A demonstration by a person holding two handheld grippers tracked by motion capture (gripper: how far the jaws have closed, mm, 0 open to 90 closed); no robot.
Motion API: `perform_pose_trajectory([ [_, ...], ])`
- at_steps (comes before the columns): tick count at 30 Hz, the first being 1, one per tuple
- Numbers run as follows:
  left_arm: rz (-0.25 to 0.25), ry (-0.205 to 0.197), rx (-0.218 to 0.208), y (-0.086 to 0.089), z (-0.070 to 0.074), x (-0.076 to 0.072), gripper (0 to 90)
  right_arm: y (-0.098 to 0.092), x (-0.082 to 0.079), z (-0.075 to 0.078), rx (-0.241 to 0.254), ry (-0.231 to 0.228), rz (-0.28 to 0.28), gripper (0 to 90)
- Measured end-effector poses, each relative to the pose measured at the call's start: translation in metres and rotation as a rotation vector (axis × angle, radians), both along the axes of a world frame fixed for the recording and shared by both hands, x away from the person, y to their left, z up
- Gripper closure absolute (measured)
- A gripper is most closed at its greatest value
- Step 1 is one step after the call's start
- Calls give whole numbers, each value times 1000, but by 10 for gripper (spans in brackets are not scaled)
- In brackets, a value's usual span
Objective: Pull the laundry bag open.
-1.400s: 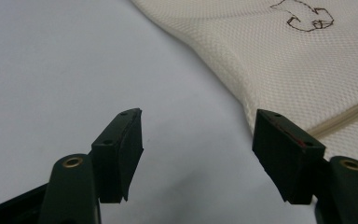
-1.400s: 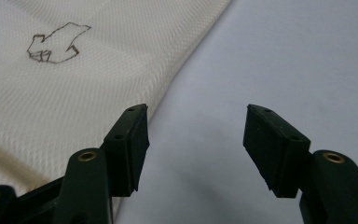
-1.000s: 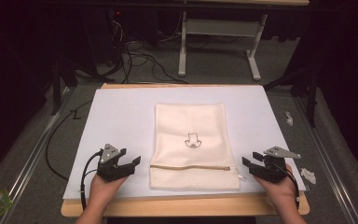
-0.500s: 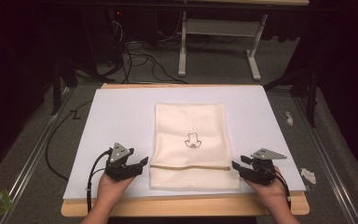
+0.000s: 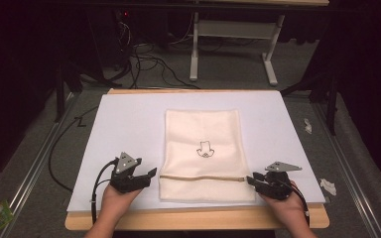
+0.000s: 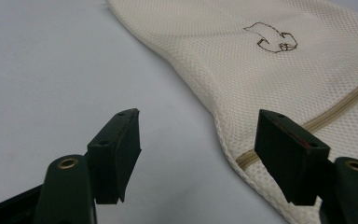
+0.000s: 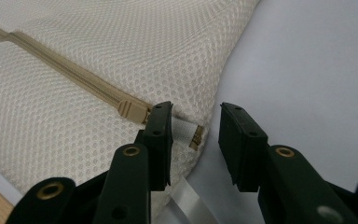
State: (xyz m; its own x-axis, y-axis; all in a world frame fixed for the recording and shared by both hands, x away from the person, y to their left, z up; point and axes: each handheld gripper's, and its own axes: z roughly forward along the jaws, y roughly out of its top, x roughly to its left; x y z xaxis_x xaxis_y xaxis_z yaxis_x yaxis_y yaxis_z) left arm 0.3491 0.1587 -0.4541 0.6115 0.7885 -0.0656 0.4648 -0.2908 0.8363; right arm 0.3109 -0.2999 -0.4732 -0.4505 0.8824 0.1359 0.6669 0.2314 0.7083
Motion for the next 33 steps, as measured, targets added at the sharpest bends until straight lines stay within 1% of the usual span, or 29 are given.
perform_pose_trajectory([
  [1,1,-5,1,0,0,0,316,0,0,0,4,6,5,688],
  [4,5,1,0,0,-1,2,316,2,-1,-1,-5,14,24,722],
  [5,5,3,0,0,-1,2,316,2,0,-1,-11,7,31,725],
  [11,1,12,-3,0,-1,2,316,0,1,-2,9,18,34,758],
  [15,1,15,-6,-1,-1,2,316,1,1,-2,8,21,35,791],
  [18,-3,22,-11,-1,-1,2,320,3,0,-1,-5,16,47,820],
  [19,-4,24,-13,-1,-1,2,324,4,0,-1,-9,7,50,828],
  [22,-11,34,-25,-2,-1,2,336,4,-1,0,-17,6,57,841],
  [26,-28,50,-71,-6,1,0,355,5,-1,2,-33,-17,66,848],
  [30,-57,55,-86,-17,2,-3,368,5,-2,5,-36,-39,64,850],
  [33,-89,49,-80,-29,3,-6,374,5,-3,8,-34,-63,67,850],
])
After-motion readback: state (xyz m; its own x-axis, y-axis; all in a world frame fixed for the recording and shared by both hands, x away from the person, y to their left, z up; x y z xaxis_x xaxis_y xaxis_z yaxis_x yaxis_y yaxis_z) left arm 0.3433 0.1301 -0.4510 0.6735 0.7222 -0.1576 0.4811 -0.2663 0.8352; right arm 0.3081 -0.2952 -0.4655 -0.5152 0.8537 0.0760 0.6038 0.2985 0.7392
